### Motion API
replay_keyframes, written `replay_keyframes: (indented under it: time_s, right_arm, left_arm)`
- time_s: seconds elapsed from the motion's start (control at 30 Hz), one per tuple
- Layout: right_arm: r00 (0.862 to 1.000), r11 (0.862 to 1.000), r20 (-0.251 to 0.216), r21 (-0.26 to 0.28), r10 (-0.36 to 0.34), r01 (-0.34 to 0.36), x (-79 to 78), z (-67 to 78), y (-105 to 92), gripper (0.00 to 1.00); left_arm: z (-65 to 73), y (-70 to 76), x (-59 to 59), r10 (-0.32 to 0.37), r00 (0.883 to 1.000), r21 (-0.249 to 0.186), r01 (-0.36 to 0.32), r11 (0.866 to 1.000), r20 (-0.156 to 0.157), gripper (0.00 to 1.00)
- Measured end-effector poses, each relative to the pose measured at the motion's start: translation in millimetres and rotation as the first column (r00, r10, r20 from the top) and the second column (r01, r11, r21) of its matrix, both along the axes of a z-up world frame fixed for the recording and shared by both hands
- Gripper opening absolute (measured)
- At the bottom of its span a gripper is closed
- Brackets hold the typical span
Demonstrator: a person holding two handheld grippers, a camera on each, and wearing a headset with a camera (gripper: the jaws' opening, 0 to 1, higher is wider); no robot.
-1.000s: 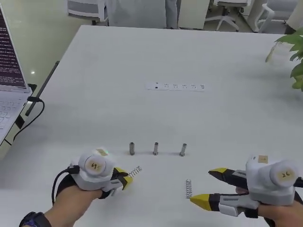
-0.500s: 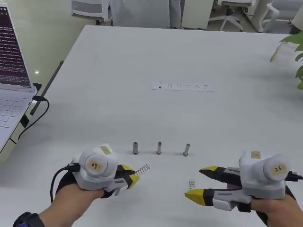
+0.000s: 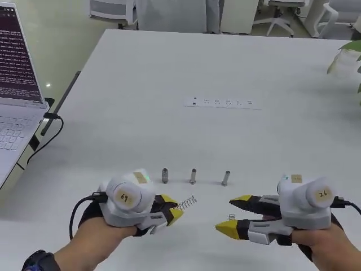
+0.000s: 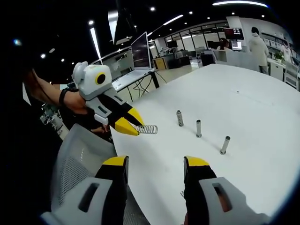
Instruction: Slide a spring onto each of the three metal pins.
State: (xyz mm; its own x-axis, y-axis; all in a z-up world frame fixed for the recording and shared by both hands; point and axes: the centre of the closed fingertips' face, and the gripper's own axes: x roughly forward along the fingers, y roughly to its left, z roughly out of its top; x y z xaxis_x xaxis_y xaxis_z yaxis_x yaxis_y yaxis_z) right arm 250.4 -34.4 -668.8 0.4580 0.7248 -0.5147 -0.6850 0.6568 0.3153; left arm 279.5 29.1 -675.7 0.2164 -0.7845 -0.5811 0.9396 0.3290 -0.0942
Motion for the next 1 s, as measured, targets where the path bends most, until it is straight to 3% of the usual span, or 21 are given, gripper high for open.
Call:
replay_keyframes:
  time_s: [0.47, 1.0]
  right_arm:
    - [0.996, 0.995, 0.011, 0.049, 0.086, -0.087, -3.8, 5.6, 18.5, 0.33]
    - [0.99, 0.985, 0.003, 0.101, 0.14, -0.14, -12.1, 11.6, 25.3, 0.19]
  left_arm:
    - [14.4, -26.0, -25.9, -0.108, 0.994, -0.023, 0.109, 0.994, 0.025, 0.02]
    - [18.8, -32.5, -39.2, -0.182, 0.982, -0.013, 0.183, 0.983, 0.053, 0.02]
